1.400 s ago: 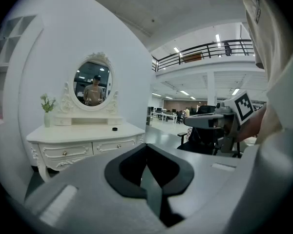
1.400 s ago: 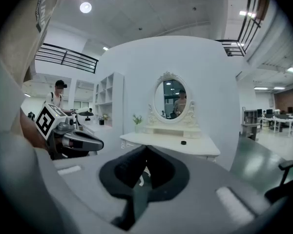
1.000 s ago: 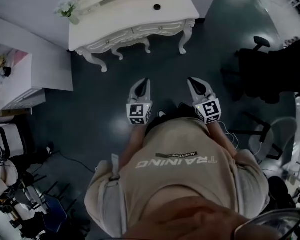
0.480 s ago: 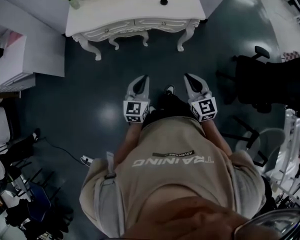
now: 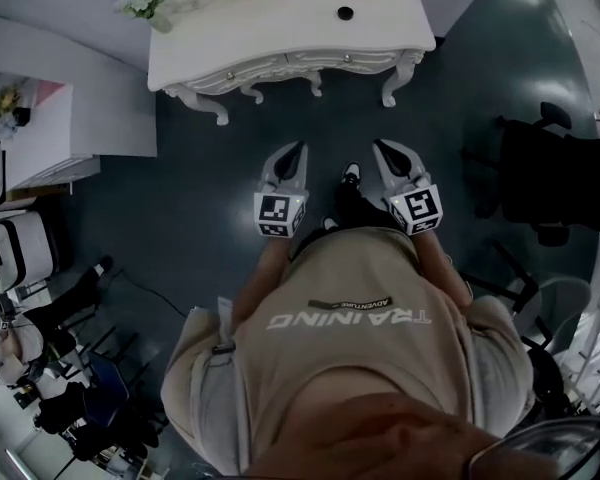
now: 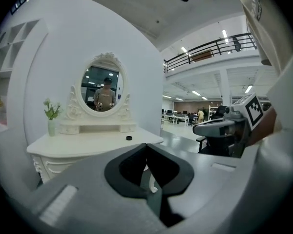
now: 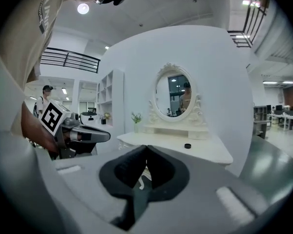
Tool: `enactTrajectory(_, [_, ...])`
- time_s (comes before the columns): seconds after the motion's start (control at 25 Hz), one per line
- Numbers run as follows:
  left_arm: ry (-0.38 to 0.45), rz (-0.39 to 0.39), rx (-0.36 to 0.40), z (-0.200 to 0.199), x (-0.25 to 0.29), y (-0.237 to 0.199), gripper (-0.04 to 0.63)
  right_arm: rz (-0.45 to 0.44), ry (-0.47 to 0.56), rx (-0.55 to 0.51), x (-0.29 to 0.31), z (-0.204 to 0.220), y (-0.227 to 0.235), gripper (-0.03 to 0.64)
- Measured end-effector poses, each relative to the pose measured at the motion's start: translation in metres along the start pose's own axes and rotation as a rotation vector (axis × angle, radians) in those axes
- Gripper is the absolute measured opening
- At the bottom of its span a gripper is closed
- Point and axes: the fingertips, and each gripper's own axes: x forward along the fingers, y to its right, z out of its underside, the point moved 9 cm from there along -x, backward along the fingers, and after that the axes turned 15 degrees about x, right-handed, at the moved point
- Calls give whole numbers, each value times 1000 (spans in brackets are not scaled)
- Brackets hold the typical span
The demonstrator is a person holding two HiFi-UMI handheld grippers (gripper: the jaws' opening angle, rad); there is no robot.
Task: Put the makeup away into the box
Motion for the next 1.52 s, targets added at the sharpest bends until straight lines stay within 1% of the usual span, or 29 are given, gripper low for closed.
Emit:
enactTrajectory(0.08, [-3,23,17,-12,30,-13,6,-24,7,22,19,-9,22,3])
enactTrajectory(0.16, [11,44,15,-25,55,-21,8,-50,11,41,34,-16,44,3])
enactTrajectory(0.32, [17,63,33,-48,102,-38,8,-78,13,14,64,-38,76,3])
enactTrajectory(0.44, [16,51,40,-57,131,-50,8,-110,5,-8,87,-51,93,3])
enactTrajectory(0.56, [9,29,28,-56,155,-55,8,-148,-18,-17,107,-52,111,3])
enactTrajectory(0.68, [-17,13,4,-50,164,-57,8,-163,-37,-2,125,-54,123,3])
enactTrajectory(0.76, [-37,5,4,-47,165,-64,8,-164,-50,12,136,-58,126,3])
enactTrajectory(0.92, [-57,-22,-7,-40,173,-90,8,-130,-79,20,163,-57,137,3])
enactTrajectory(1.12, [-74,22,-13,-28,183,-117,8,-61,-87,78,184,-51,145,3])
enactTrajectory(1.24, [-51,42,18,-31,198,-139,8,-44,-70,85,205,-57,150,3])
enactTrajectory(1.4, [-13,85,-4,-38,230,-175,8,4,-25,83,238,-76,148,3])
enactTrajectory(1.52, [20,114,15,-50,249,-204,8,25,-22,64,260,-91,142,3])
